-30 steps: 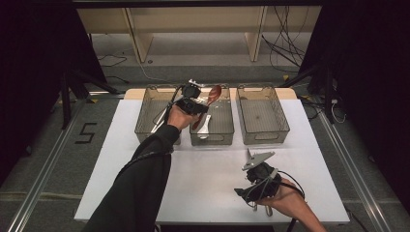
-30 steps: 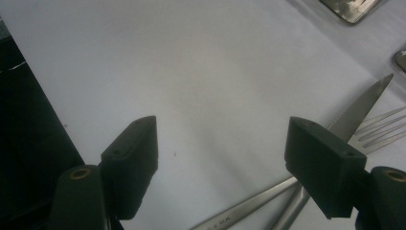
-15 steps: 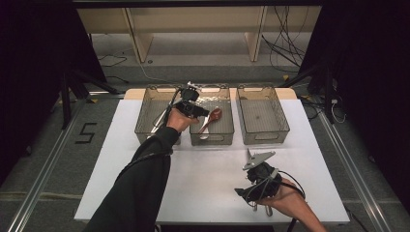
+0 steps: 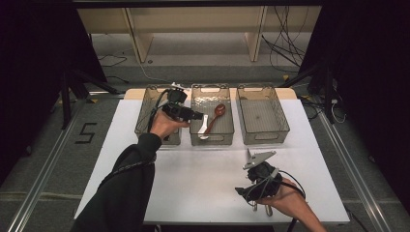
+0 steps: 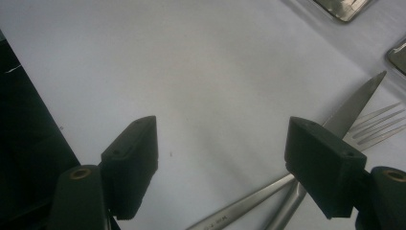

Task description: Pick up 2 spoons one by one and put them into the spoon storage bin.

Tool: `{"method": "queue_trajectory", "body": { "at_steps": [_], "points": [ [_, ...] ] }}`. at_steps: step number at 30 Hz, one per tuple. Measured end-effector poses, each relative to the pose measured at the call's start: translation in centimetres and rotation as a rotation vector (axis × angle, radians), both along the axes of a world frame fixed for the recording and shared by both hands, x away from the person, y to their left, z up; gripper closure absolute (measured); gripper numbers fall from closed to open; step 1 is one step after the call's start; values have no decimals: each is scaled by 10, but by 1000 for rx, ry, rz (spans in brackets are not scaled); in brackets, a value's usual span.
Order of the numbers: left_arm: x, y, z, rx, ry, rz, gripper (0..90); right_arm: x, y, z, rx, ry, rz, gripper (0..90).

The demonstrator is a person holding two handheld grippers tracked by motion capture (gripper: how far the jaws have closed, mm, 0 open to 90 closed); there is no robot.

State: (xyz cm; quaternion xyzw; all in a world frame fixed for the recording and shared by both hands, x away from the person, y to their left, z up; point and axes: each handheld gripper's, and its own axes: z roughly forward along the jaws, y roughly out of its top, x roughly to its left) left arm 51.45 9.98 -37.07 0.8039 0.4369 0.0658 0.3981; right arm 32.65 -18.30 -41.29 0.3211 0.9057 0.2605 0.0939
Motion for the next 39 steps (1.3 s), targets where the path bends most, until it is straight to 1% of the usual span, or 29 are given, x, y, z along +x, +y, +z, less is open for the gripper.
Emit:
{"method": "queue_trajectory", "body": {
  "at_steps": [1, 5, 7, 9, 12, 16, 19, 23, 25, 27, 30, 33, 34, 35, 39],
  "points": [
    [-3, 2, -1, -3, 3, 1, 346, 0, 0, 0, -2, 5, -4, 281],
    [-18, 8, -4, -8, 4, -34, 291, 0, 0, 0, -3, -1, -3, 281],
    [-27, 13, -4, -34, -2, -48, 274, 0, -1, 0, -2, 0, -7, 281],
    [-34, 19, -4, -46, -10, -53, 266, 0, -1, 0, -3, -1, -10, 281],
    [-41, 25, -7, -39, -15, -55, 259, 1, -1, -1, -7, 1, -11, 280],
    [-50, 32, -11, -42, -13, -59, 251, 1, -1, 0, -9, -1, -15, 281],
    [-57, 36, -13, -43, -20, -63, 242, 1, -2, 0, -8, 1, -21, 281],
    [-68, 41, -14, -20, -41, -74, 237, 1, -2, 0, -8, 0, -22, 281],
    [-74, 45, -14, -30, -46, -65, 234, 1, -3, 0, -8, -2, -23, 281],
    [-81, 49, -14, -28, -53, -61, 230, 1, -3, 0, -10, 1, -25, 281],
    [-91, 53, -12, -12, -67, -73, 208, 1, -4, 0, -12, 0, -25, 281],
    [-101, 57, -11, -26, -80, -78, 203, 2, -4, -1, -14, 1, -33, 281],
    [-105, 58, -11, -24, -84, -88, 201, 2, -4, -1, -15, 1, -33, 281],
    [-108, 59, -11, -27, -94, -87, 200, 2, -4, 0, -15, 1, -34, 282],
    [-120, 62, -12, -29, -107, -93, 197, 2, -4, 0, -14, 1, -34, 282]
  ]
}}
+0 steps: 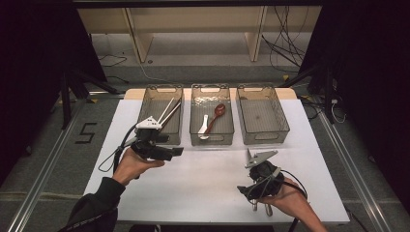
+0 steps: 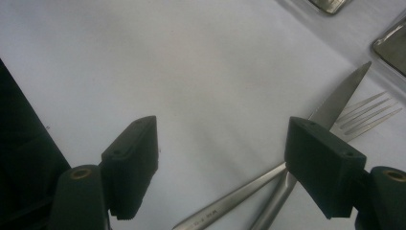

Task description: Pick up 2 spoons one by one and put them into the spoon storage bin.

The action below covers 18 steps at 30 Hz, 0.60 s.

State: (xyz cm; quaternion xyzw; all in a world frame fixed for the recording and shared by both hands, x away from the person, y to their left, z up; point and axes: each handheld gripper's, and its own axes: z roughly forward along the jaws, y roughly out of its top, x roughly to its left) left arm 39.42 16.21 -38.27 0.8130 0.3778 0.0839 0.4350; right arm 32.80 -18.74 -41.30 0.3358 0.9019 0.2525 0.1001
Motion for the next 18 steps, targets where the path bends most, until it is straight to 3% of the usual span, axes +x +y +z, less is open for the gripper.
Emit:
{"method": "queue_trajectory", "body": {
  "at_steps": [6, 18],
  "points": [
    [-13, 3, -2, 1, -23, 7, 186, 1, 0, -2, -5, 4, 4, 282],
    [-32, 18, -10, 6, -31, 19, 173, 6, -8, -6, -11, 15, -29, 288]
  ]
}}
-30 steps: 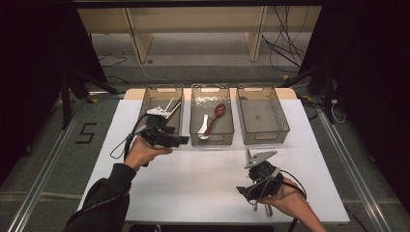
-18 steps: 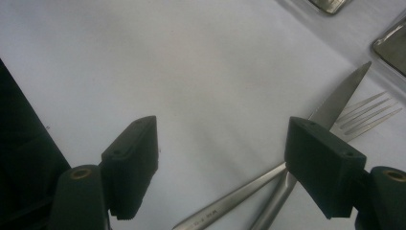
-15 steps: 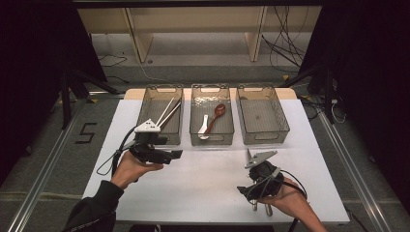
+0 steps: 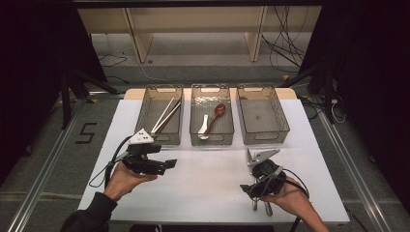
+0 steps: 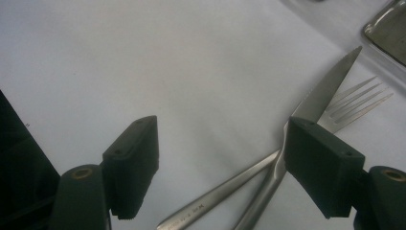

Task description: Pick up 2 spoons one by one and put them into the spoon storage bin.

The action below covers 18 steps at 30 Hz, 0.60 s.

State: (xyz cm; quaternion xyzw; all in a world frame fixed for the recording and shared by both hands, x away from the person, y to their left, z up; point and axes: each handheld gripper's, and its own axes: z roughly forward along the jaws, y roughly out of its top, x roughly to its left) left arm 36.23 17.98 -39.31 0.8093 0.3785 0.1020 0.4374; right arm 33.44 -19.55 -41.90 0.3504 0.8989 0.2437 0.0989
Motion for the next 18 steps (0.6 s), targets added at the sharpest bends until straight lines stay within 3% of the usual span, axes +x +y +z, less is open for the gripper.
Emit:
{"method": "queue_trajectory", "body": {
  "at_steps": [3, 11, 18],
  "points": [
    [-4, 4, 0, -16, -4, 10, 173, 0, 0, -1, -1, 2, -1, 288],
    [-12, 8, -5, -2, -6, 10, 165, 1, -2, -3, -5, 10, -12, 288],
    [-17, 11, -10, 79, 7, 14, 163, 1, -2, -4, -6, 8, -4, 300]
  ]
}}
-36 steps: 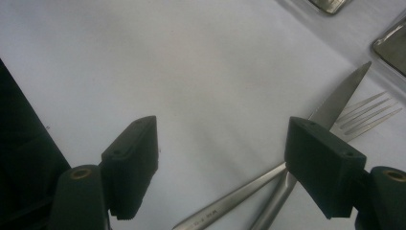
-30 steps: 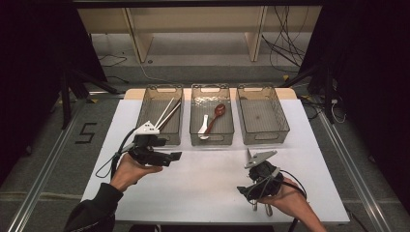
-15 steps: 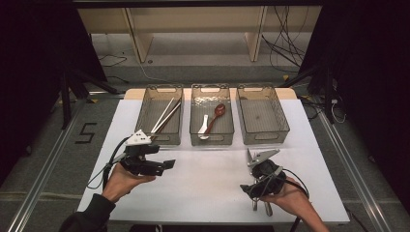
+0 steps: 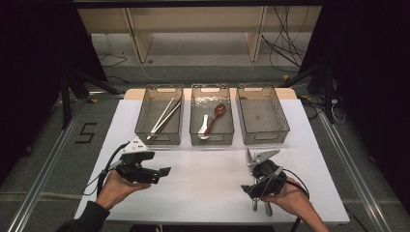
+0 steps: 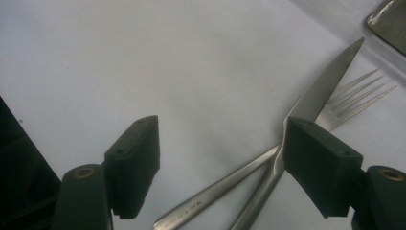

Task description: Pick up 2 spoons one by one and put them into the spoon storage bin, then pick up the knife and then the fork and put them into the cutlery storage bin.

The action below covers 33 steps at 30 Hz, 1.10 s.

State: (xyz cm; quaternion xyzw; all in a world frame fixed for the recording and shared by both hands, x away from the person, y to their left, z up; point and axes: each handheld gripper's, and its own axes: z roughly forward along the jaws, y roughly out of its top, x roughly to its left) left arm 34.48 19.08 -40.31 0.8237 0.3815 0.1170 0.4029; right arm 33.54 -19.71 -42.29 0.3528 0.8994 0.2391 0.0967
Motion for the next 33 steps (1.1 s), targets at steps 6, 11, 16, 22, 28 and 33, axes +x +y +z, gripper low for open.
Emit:
{"method": "queue_trajectory", "body": {
  "at_steps": [6, 11, 16, 22, 28, 33],
  "points": [
    [-2, 9, -2, -5, 11, 18, 161, 2, -2, -2, -13, 13, -23, 343],
    [-5, 13, -8, 1, 25, 34, 160, 7, -10, -5, -37, 34, -85, 362],
    [-7, 12, -12, 41, 24, 31, 160, 12, -21, -7, -69, 63, -143, 382],
    [-10, 13, -13, 38, 25, 30, 160, 15, -28, -14, -114, 100, -174, 416],
    [-11, 13, -14, 41, 30, 31, 160, 19, -27, -20, -144, 138, -174, 466],
    [-11, 13, -15, 51, 31, 24, 160, 20, -25, -23, -154, 171, -171, 509]
  ]
}}
